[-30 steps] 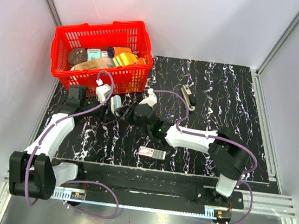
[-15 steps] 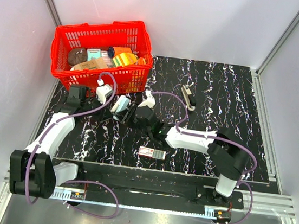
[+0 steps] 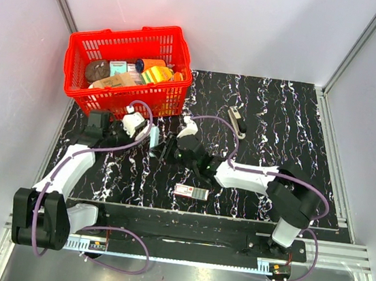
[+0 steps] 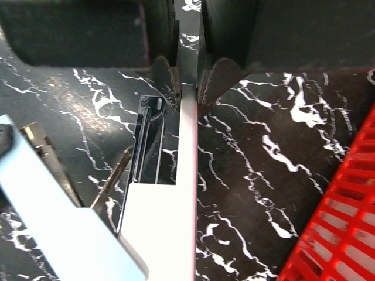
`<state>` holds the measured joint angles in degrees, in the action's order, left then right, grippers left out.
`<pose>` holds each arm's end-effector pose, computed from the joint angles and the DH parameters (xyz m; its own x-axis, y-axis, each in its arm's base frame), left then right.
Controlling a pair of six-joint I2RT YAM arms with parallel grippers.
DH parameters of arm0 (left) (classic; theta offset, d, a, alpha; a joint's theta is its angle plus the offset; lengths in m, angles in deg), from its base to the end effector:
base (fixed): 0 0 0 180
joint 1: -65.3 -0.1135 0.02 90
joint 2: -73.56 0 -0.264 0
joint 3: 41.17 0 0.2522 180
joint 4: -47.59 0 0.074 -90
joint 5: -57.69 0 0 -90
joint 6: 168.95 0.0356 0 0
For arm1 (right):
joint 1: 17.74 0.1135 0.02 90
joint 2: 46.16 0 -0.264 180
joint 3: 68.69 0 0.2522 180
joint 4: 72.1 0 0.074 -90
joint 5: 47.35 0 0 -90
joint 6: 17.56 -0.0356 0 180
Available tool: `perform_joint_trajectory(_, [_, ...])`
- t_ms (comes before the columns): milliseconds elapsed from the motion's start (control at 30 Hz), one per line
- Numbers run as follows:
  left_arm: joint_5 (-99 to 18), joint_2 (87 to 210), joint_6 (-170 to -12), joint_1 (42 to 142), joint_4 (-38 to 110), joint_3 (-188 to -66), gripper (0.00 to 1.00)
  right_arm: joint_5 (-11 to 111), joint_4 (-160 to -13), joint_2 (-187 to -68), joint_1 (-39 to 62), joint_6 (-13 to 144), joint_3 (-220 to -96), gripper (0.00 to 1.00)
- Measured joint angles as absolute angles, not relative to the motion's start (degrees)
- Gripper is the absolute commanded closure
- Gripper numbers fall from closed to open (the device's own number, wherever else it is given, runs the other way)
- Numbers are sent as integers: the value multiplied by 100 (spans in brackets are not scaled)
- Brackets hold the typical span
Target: Unload the staples from the stapler
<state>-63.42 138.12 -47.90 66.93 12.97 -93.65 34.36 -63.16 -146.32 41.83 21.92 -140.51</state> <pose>0.2243 -0.0248 0.2231 -0.4280 0.4540 -0.7815 0.6995 0.7139 0.0316 0.2027 0.3350 0.2174 -0.7124 0.2953 -0.6367 -0.3689 0.6143 0.6976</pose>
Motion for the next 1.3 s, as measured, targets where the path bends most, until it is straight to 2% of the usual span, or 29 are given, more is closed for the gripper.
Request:
perform_joint_trajectory(267, [-5796, 13773, -4137, 6765, 1896, -9063, 100, 3632, -6742, -14553, 4063, 3176, -14143, 100])
perform_joint_trajectory(533, [-4629, 13552, -3002, 7101, 2746, -8443, 100, 3809, -7298, -14553, 4054, 4384, -14305, 100])
perform_joint_trajectory(733, [-4222, 13552, -2611, 7298, 3030, -8174, 100, 3930, -7507, -14553, 4054, 4734, -14381, 98])
perform_joint_trajectory(833, [-4172, 13515, -2753, 7355, 3021, -8206, 100, 3923, -7499, -14553, 4054, 4675, -14431, 61])
perform_joint_trajectory(967, [-4406, 13471, -3496, 7335, 2416, -8655, 100, 4045, -7182, -14553, 4002, 4260, -14340, 35])
perform_joint_trajectory(1100, [-4974, 13298, -4552, 7307, 1837, -9310, 100, 4544, -6063, -14553, 3777, 3611, -13793, 29])
perform_joint_trajectory(1300, [-5654, 13073, -5750, 7307, 1448, -9820, 100, 4835, -4972, -14553, 3615, 3003, -13402, 29])
